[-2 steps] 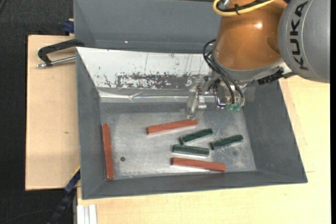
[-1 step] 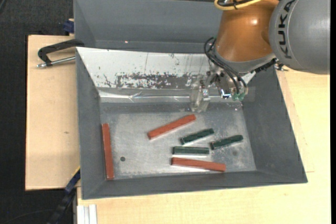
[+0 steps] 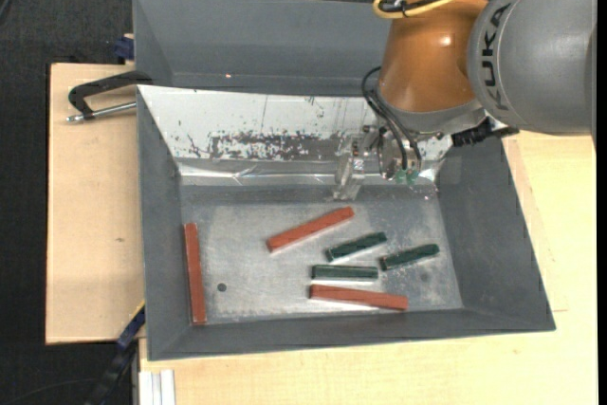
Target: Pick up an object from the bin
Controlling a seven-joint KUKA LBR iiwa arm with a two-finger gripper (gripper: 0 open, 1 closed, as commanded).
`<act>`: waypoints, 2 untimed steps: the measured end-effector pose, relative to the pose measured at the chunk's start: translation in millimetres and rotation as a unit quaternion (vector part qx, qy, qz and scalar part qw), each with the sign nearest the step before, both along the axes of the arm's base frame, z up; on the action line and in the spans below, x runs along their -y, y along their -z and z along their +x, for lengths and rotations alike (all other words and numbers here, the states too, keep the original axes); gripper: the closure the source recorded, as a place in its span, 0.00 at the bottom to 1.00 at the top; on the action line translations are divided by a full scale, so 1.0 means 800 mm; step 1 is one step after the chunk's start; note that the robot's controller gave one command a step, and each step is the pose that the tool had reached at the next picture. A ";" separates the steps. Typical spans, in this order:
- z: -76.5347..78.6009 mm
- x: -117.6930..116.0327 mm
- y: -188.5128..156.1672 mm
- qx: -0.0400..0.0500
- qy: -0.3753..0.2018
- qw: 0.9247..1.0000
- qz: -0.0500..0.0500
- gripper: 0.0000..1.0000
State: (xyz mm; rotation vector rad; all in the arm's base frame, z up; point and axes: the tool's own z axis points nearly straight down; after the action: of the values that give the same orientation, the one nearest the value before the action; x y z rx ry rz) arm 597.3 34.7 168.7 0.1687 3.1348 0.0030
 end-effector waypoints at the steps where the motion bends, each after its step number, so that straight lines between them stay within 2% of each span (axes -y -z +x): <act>1: 0.000 0.000 0.000 0.000 0.000 1.000 0.000 0.00; 2: -0.021 0.025 0.121 -0.002 -0.176 0.984 0.000 0.00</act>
Offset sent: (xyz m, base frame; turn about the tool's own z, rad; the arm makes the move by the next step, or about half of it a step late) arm 0.0000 0.0000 0.0000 0.0000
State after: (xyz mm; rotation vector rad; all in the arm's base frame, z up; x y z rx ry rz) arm 580.9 14.9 72.3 -0.3857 3.1207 0.0017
